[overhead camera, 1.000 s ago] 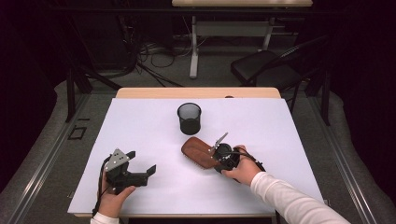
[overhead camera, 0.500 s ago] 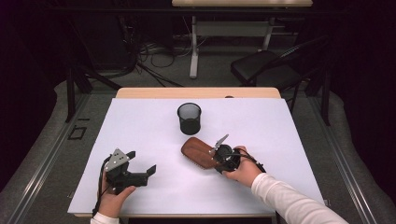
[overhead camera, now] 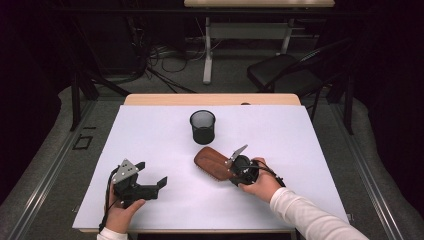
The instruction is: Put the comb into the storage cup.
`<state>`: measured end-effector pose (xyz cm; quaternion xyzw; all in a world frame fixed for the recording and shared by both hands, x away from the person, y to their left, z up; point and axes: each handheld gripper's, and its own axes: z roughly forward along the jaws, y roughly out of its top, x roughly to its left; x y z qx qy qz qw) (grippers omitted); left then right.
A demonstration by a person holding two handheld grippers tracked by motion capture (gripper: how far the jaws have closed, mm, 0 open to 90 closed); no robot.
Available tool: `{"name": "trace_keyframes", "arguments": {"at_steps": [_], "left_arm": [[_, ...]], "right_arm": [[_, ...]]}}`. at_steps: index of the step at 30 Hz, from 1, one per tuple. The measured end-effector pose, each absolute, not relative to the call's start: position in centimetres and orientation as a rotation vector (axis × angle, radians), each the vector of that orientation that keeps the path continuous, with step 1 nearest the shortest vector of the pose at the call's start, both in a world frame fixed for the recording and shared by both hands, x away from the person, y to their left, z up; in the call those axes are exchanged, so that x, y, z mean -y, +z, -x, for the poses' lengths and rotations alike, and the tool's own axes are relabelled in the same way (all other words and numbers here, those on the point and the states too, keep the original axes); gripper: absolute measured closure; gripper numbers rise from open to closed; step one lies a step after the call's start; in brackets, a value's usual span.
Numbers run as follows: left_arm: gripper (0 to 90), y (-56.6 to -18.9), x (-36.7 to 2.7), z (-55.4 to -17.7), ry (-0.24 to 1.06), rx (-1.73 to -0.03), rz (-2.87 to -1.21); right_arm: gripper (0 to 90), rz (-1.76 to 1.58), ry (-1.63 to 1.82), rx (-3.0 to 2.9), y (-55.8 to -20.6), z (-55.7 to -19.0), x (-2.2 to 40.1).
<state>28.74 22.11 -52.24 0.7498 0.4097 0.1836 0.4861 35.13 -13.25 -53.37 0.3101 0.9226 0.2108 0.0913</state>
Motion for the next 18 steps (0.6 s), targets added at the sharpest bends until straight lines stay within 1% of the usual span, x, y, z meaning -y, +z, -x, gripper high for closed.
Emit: {"name": "trace_keyframes", "arguments": {"at_steps": [18], "left_arm": [[1.1,-52.26,-22.09,-28.76,0.445,-0.996,-1.823]], "right_arm": [[72.3,-0.935,0.744,-2.679,-53.38,-34.69,13.38]]}}
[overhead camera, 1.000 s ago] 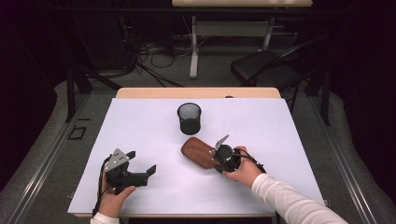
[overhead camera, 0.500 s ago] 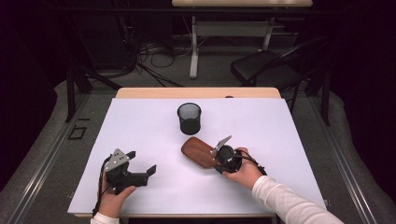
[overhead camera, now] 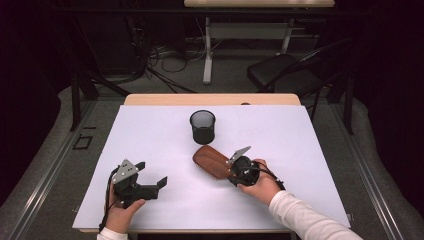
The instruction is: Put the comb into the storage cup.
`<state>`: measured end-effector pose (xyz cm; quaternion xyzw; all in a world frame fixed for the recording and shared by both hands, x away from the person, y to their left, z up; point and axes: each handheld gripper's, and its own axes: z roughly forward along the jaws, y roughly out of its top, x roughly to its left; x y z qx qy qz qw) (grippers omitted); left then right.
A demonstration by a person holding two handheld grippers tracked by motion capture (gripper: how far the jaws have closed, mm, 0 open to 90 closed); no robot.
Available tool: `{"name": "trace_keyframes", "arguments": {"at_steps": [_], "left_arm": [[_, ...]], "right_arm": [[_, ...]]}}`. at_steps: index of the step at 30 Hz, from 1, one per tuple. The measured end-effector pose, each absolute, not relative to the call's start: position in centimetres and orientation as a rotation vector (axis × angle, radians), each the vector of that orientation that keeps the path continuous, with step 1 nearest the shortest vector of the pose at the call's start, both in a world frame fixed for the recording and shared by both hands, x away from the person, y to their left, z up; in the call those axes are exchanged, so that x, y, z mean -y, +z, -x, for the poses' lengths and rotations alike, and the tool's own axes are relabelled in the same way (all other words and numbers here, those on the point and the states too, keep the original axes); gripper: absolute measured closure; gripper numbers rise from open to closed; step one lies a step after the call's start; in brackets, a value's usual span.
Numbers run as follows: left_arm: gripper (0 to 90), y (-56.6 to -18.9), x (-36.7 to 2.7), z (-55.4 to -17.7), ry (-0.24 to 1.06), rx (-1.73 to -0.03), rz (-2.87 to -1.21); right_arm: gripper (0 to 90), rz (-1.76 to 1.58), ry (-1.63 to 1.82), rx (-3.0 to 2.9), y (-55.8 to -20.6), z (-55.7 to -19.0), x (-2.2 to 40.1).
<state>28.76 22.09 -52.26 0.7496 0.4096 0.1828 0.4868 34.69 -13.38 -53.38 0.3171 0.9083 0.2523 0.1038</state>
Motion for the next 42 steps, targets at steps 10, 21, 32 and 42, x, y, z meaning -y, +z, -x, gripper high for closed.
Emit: {"name": "trace_keyframes", "arguments": {"at_steps": [10,21,32,42], "left_arm": [[1.1,-52.3,-22.0,-28.8,0.447,-1.0,-1.828],[1.1,-52.3,-22.0,-28.8,0.447,-1.001,-1.829],[1.1,-52.3,-22.0,-28.8,0.447,-1.001,-1.829],[1.2,-52.3,-22.0,-28.8,0.447,-1.0,-1.831]], "right_arm": [[72.3,-0.962,0.816,-2.648,-53.1,-34.4,13.5],[72.3,-0.967,0.899,-2.6,-52.6,-34.1,13.5],[72.2,-0.959,0.951,-2.575,-52.2,-33.3,13.1],[72.2,-0.976,1.018,-2.533,-51.7,-33.0,13.0]]}}
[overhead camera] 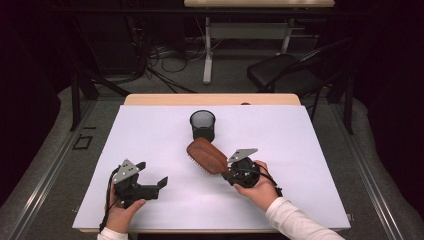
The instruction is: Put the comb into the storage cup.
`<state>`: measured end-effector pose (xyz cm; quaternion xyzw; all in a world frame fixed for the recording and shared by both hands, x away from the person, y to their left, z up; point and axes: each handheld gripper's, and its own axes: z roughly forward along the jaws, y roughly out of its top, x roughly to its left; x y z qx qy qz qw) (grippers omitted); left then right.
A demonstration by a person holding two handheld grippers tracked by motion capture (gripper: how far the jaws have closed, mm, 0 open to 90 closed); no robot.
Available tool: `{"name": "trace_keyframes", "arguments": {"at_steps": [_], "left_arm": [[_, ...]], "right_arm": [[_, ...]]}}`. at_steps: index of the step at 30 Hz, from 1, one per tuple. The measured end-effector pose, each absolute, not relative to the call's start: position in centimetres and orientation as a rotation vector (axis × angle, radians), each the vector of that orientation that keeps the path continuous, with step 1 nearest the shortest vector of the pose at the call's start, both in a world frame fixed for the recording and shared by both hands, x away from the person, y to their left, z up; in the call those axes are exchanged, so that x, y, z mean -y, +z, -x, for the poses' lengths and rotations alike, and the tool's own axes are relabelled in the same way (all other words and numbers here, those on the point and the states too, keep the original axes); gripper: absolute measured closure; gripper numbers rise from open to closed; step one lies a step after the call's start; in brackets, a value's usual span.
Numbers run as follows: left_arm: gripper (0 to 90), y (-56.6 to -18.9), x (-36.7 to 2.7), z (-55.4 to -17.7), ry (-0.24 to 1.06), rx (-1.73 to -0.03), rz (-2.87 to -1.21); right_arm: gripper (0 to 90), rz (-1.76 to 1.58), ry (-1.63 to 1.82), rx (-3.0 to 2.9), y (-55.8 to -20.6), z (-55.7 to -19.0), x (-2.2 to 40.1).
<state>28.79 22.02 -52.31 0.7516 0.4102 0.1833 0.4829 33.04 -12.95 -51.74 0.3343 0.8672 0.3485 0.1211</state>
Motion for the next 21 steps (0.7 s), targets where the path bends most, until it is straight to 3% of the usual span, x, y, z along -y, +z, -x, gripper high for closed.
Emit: {"name": "trace_keyframes", "arguments": {"at_steps": [21], "left_arm": [[1.2,-52.38,-21.94,-28.83,0.449,-0.997,-1.834]], "right_arm": [[72.2,-0.999,1.123,-2.441,-50.87,-33.14,13.02]]}}
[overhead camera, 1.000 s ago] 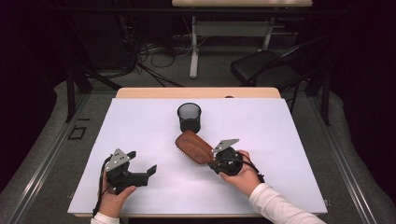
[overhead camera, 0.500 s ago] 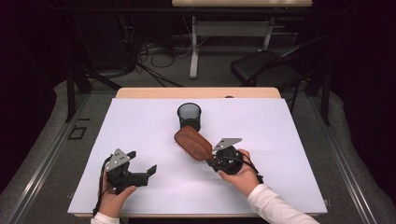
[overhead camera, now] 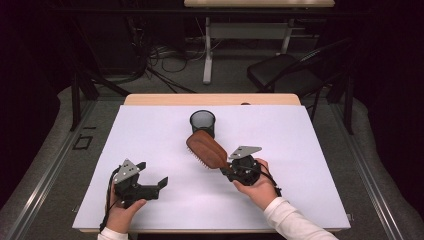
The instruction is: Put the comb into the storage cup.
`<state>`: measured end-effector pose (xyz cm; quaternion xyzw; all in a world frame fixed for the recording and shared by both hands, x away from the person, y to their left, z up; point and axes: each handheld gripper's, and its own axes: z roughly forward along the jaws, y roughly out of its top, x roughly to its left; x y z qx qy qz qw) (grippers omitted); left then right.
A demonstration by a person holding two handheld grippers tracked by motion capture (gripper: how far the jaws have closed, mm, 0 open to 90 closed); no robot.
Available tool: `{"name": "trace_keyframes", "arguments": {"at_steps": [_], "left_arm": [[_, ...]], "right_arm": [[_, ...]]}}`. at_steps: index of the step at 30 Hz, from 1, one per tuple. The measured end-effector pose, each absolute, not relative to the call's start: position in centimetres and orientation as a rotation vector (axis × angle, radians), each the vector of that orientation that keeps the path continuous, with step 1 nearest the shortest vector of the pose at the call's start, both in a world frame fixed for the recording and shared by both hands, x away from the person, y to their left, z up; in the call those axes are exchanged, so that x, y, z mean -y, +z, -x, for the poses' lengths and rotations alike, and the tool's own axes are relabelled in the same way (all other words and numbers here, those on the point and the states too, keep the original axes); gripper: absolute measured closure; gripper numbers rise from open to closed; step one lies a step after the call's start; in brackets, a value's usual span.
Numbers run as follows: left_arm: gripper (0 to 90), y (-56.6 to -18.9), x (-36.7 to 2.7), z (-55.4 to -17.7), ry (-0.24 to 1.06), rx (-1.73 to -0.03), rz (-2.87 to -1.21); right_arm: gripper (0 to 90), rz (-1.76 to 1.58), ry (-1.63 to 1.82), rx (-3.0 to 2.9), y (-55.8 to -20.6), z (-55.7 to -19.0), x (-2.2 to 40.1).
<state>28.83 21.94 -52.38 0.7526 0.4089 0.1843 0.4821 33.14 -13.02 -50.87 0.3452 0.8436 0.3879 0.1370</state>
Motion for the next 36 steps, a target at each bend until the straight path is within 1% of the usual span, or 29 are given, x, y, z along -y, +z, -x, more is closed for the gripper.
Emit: {"name": "trace_keyframes", "arguments": {"at_steps": [36], "left_arm": [[1.3,-52.5,-21.9,-28.9,0.451,-0.999,-1.844]], "right_arm": [[72.1,-1.024,1.327,-2.188,-48.6,-33.8,12.9]]}}
